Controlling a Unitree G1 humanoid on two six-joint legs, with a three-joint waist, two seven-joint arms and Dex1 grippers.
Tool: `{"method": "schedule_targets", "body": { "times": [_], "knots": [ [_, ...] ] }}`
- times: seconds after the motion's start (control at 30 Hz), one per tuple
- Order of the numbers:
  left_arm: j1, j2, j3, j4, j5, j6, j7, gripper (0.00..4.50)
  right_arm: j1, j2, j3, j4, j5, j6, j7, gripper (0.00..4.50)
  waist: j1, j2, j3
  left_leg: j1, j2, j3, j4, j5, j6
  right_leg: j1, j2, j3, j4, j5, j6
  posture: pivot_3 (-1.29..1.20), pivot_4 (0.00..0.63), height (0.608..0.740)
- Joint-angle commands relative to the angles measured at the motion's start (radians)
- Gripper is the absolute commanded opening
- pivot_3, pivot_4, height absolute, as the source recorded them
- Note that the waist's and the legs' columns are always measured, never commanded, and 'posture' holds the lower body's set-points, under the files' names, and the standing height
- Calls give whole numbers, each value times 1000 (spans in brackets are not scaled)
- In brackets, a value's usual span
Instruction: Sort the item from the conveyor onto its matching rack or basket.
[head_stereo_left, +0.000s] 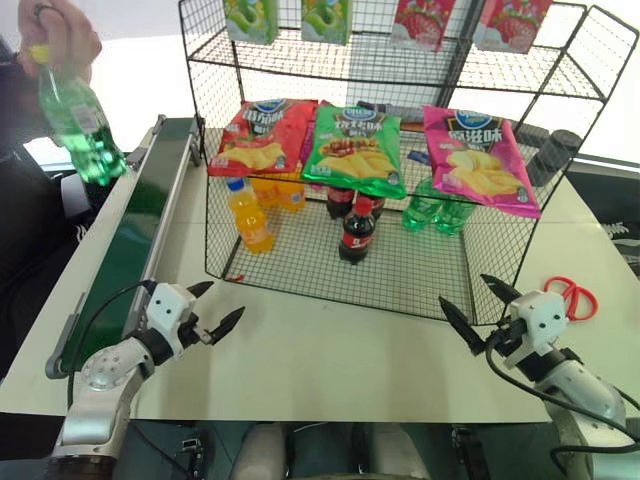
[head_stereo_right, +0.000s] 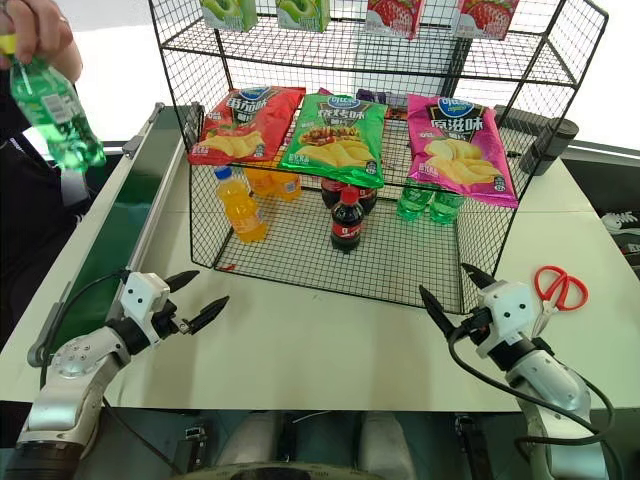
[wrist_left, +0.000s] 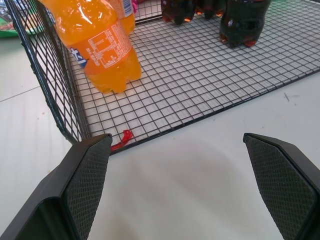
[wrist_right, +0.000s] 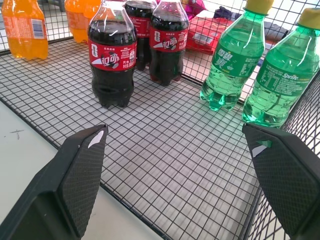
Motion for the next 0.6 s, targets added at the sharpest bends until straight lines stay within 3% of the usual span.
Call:
{"method": "schedule_targets", "body": {
  "times": [0.03,0.43,0.6],
  "knots": [
    [12,-7,41,-44,-26,7,23,4500,-11,-12,-5,-10,3,-10,6,4478,0,0,0,0,0,0,0,0,0,0,0,0,0,0,0,0,150,740],
    [6,-53,242,-43,-204,56,107,4500,-51,-2,40,-1,-4,1,5,4478,0,0,0,0,0,0,0,0,0,0,0,0,0,0,0,0,150,740],
    [-22,-78,321,7,-198,45,204,4500,-54,1,53,-3,-3,3,4,4478,1,-1,0,0,0,0,0,0,0,0,0,0,0,0,0,0,150,740]
  ]
}}
